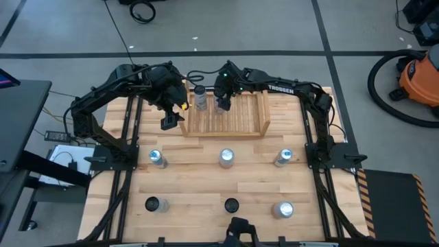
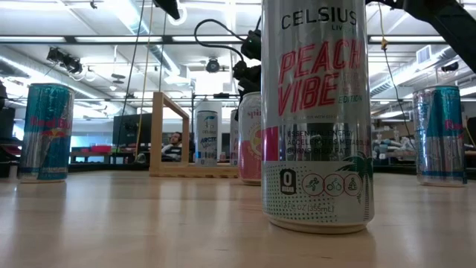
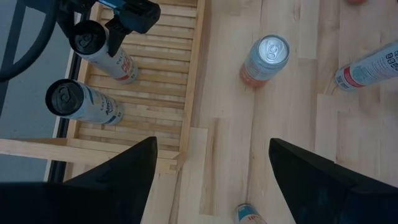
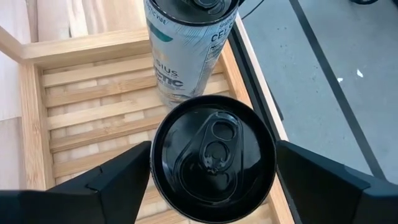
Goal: Place canned beverage on shelf
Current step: Put the top white pink soda can into the shelf, then put the top pink white soda can into the shelf
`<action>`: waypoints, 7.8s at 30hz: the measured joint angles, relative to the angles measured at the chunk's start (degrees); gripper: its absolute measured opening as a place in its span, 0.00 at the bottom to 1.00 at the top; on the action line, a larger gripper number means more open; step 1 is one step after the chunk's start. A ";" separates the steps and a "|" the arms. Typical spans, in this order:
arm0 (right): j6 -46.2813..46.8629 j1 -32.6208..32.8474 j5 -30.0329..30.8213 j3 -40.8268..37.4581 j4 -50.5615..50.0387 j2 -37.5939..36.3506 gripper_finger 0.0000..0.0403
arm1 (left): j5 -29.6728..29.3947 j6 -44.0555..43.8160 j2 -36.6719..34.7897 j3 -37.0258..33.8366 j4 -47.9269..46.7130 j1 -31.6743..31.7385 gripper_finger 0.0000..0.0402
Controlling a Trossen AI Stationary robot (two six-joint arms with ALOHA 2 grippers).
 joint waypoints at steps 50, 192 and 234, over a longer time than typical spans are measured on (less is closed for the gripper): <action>-0.95 3.30 2.88 3.76 -13.24 -9.85 0.87 | 0.00 0.15 0.00 0.00 -0.22 -0.01 0.78; 12.98 17.62 5.31 -17.53 -4.55 -18.47 0.75 | -0.02 -1.16 0.00 -0.02 -1.16 0.00 0.78; 9.64 -6.71 -9.16 -27.84 8.98 -20.52 0.76 | 0.00 0.02 0.00 -0.02 -0.94 0.04 0.78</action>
